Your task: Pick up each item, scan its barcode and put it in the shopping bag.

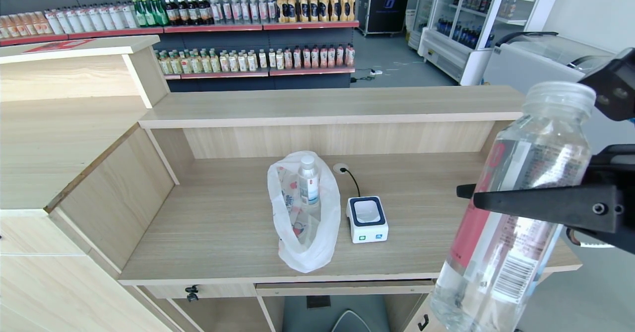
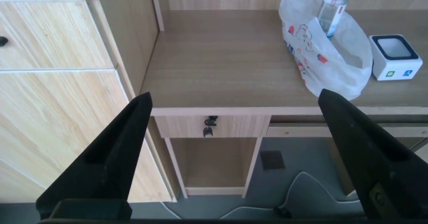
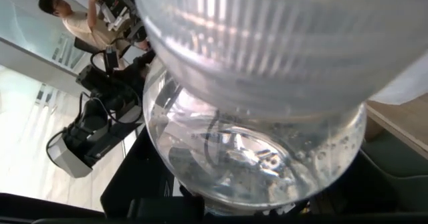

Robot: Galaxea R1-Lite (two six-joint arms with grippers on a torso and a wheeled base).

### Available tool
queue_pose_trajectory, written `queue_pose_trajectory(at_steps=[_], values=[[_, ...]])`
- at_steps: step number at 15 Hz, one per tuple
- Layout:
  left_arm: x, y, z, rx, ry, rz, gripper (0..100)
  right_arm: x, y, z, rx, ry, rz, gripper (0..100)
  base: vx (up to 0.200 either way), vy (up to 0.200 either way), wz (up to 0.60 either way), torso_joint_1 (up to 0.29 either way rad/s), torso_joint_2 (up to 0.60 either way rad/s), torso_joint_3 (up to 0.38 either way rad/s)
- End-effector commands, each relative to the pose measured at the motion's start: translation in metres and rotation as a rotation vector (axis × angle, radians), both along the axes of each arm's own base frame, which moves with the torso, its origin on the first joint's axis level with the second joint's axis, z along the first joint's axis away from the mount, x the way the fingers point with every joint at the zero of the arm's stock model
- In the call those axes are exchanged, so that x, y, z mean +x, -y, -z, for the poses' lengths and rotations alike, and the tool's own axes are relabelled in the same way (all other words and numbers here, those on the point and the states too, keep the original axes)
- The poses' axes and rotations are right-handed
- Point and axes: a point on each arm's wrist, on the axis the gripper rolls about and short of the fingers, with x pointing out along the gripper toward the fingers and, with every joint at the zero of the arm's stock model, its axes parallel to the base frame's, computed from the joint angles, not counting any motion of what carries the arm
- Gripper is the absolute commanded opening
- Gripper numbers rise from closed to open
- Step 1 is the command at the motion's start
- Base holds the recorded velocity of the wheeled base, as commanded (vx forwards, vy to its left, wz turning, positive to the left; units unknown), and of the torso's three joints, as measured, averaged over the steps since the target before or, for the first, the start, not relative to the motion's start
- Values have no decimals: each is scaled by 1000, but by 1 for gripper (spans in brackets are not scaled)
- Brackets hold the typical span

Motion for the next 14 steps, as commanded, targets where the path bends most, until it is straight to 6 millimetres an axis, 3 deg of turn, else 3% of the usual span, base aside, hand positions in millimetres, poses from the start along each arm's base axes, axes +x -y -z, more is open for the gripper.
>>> queue_pose_trajectory(at_steps=[1, 14], values=[[0, 0, 0, 0, 1, 0, 100, 0, 0, 0, 0, 0, -2, 0, 0, 0, 0, 0, 0, 0], [0, 0, 0, 0, 1, 0, 100, 11, -10, 1, -13, 11, 8, 0, 0, 0, 0, 0, 0, 0]])
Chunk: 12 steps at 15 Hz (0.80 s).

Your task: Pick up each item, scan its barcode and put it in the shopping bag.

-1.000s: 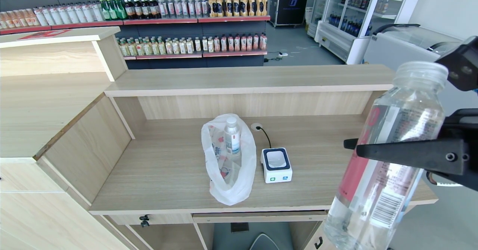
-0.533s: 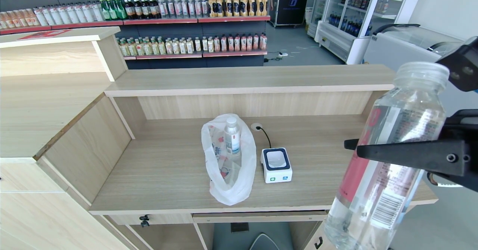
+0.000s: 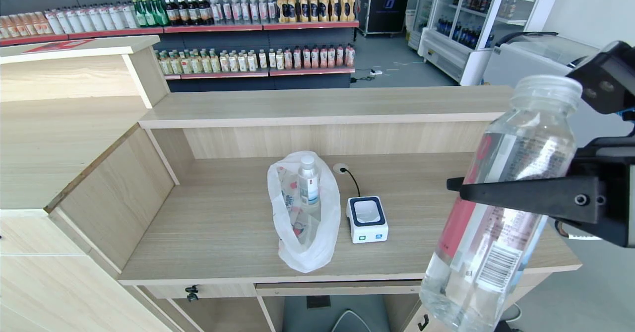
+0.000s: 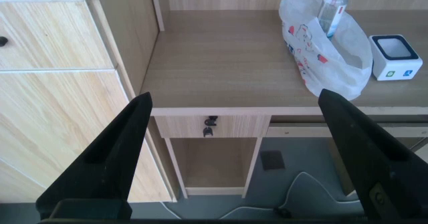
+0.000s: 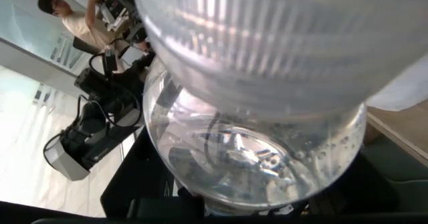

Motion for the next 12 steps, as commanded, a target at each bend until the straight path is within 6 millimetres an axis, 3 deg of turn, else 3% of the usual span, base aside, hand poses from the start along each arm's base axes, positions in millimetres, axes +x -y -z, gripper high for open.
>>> queue_pose_trajectory(at_steps=[1, 3, 6, 9, 12], values=[[0, 0, 0, 0, 1, 0, 100, 13, -5, 7, -29, 40, 47, 0, 0, 0, 0, 0, 0, 0], [0, 0, 0, 0, 1, 0, 100, 34, -6, 17, -89, 157, 161, 0, 0, 0, 0, 0, 0, 0], [0, 0, 0, 0, 1, 0, 100, 96, 13, 57, -263, 540, 342, 0, 0, 0, 0, 0, 0, 0], [0, 0, 0, 0, 1, 0, 100, 127, 28, 76, -424, 815, 387, 0, 0, 0, 0, 0, 0, 0], [0, 0, 0, 0, 1, 0, 100, 156, 30, 96, -515, 1023, 403, 0, 0, 0, 0, 0, 0, 0]])
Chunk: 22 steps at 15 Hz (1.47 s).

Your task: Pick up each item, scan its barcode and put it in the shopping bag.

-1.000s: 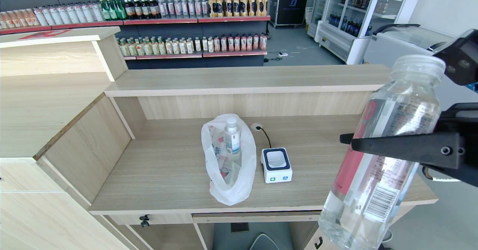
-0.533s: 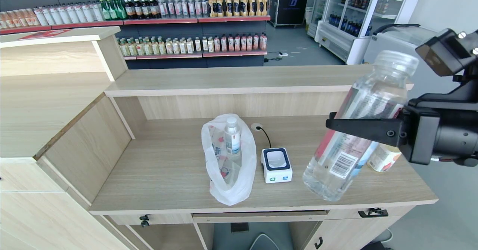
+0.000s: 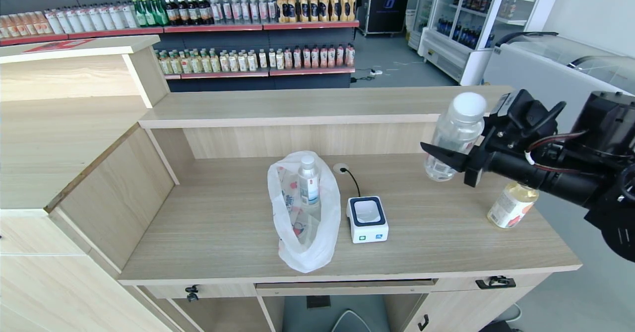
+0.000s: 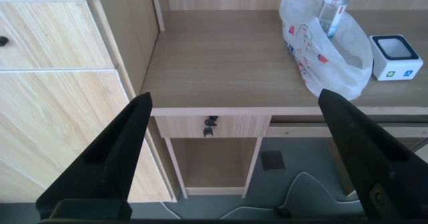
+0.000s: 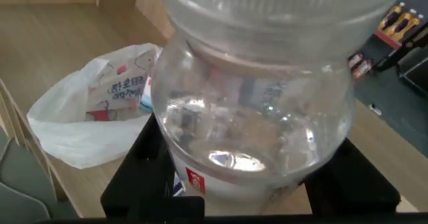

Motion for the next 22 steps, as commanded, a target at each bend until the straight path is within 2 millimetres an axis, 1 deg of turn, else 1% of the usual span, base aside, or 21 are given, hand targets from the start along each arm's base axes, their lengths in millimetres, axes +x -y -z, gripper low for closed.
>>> queue_pose_trajectory(at_steps=[1, 4, 7, 8, 10, 12, 14, 15, 16, 17, 19, 22], values=[[0, 0, 0, 0, 1, 0, 100, 33, 1, 39, -87, 18, 32, 0, 0, 0, 0, 0, 0, 0], [0, 0, 0, 0, 1, 0, 100, 50, 1, 56, -179, 157, 46, 0, 0, 0, 0, 0, 0, 0], [0, 0, 0, 0, 1, 0, 100, 63, -2, 69, -187, 210, 37, 0, 0, 0, 0, 0, 0, 0], [0, 0, 0, 0, 1, 0, 100, 74, -4, 75, -189, 242, 26, 0, 0, 0, 0, 0, 0, 0], [0, 0, 0, 0, 1, 0, 100, 86, -7, 84, -182, 284, 10, 0, 0, 0, 0, 0, 0, 0], [0, 0, 0, 0, 1, 0, 100, 97, -10, 89, -175, 338, -23, 0, 0, 0, 0, 0, 0, 0], [0, 0, 0, 0, 1, 0, 100, 101, -11, 100, -176, 373, -82, 0, 0, 0, 0, 0, 0, 0], [0, 0, 0, 0, 1, 0, 100, 101, -11, 100, -176, 373, -82, 0, 0, 0, 0, 0, 0, 0], [0, 0, 0, 0, 1, 0, 100, 104, -12, 111, -183, 356, -127, 0, 0, 0, 0, 0, 0, 0], [0, 0, 0, 0, 1, 0, 100, 106, -10, 117, -187, 342, -140, 0, 0, 0, 0, 0, 0, 0], [0, 0, 0, 0, 1, 0, 100, 111, -11, 121, -189, 347, -167, 0, 0, 0, 0, 0, 0, 0], [0, 0, 0, 0, 1, 0, 100, 116, -11, 132, -204, 359, -276, 0, 0, 0, 0, 0, 0, 0]])
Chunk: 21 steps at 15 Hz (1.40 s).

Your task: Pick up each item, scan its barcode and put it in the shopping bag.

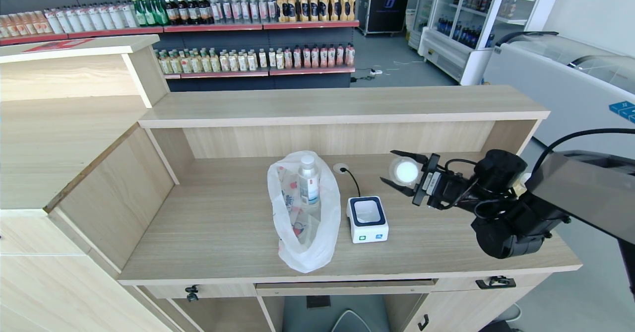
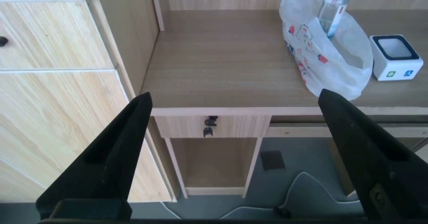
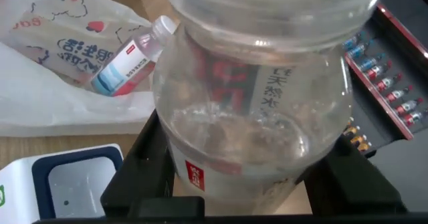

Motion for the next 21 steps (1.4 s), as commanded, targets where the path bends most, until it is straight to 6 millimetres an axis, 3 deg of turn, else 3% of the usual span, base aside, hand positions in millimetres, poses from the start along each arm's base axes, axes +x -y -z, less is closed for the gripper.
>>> queue_pose_trajectory(at_steps=[1, 10, 21], values=[[0, 0, 0, 0, 1, 0, 100, 5, 0, 12, -15, -7, -22, 0, 0, 0, 0, 0, 0, 0], [0, 0, 0, 0, 1, 0, 100, 13, 18, 36, -57, -22, -60, 0, 0, 0, 0, 0, 0, 0], [0, 0, 0, 0, 1, 0, 100, 25, 4, 53, -55, -29, -113, 0, 0, 0, 0, 0, 0, 0]])
